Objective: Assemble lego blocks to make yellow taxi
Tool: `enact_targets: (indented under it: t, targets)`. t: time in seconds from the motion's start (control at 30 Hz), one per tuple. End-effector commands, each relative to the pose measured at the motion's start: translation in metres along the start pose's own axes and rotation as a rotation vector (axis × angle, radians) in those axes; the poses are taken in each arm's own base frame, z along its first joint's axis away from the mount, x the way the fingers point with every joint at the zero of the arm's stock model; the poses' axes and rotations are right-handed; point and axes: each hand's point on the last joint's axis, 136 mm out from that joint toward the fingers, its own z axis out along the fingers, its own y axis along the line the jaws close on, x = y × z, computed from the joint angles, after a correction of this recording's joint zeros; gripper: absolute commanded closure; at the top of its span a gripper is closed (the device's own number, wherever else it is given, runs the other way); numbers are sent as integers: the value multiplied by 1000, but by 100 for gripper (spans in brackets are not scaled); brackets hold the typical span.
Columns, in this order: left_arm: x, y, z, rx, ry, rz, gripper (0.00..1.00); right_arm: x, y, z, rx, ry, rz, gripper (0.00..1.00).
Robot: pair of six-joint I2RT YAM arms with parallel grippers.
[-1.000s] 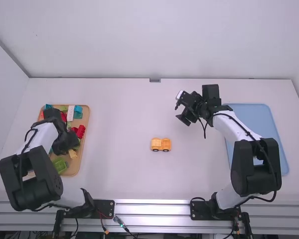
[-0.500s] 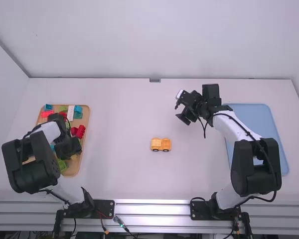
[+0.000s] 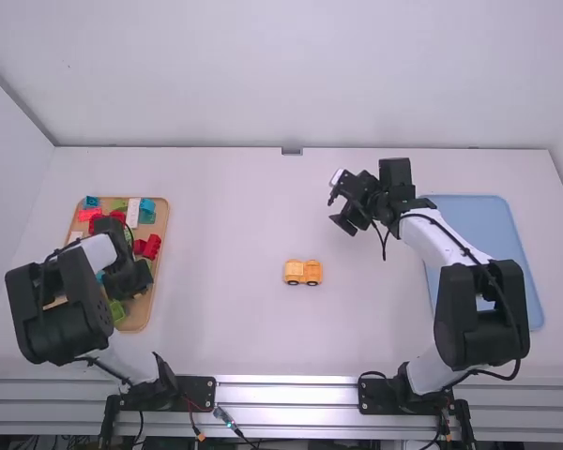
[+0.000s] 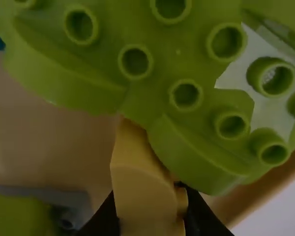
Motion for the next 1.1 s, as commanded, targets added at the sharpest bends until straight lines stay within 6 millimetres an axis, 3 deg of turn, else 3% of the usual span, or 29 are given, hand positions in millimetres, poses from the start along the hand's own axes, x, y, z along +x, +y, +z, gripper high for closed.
enact_targets:
  t: [0.0, 0.1, 0.27, 0.4, 0.43, 0.5, 0.57, 0.6, 0.67, 0.8, 0.9, 1.07]
  targets:
    - [-6, 1, -6, -7, -13, 9, 90, -15, -4, -6, 11, -33, 1, 1]
    - [-13, 1, -21, -2, -57, 9, 98, -21, -1, -6, -3, -61, 17, 1]
    - [-27, -26, -61, 81, -220, 88, 98, -50, -8, -5, 6, -174, 161, 1]
    - [-37, -70, -118, 190, -466, 208, 98, -70, -13, -10, -16, -272, 276, 1]
    - [-38, -98, -141, 252, -570, 314, 98, -77, -10, -10, -52, -310, 299, 1]
    - [-36, -122, -158, 305, -650, 411, 98, -85, -6, -7, -88, -348, 319, 1]
    - [-30, -165, -184, 396, -776, 551, 98, -95, -6, 0, -145, -421, 384, 1]
    - [-29, -171, -187, 405, -792, 568, 98, -97, -6, 1, -155, -434, 395, 1]
    - [-18, -212, -203, 484, -878, 688, 98, -112, -2, 3, -259, -536, 446, 1]
    - [-3, -268, -212, 606, -985, 888, 98, -134, 5, -2, -428, -677, 491, 1]
    - [0, -294, -214, 687, -1022, 927, 98, -136, 2, 4, -446, -715, 525, 1]
    - [4, -335, -206, 875, -1040, 970, 98, -140, 15, 17, -471, -720, 522, 1]
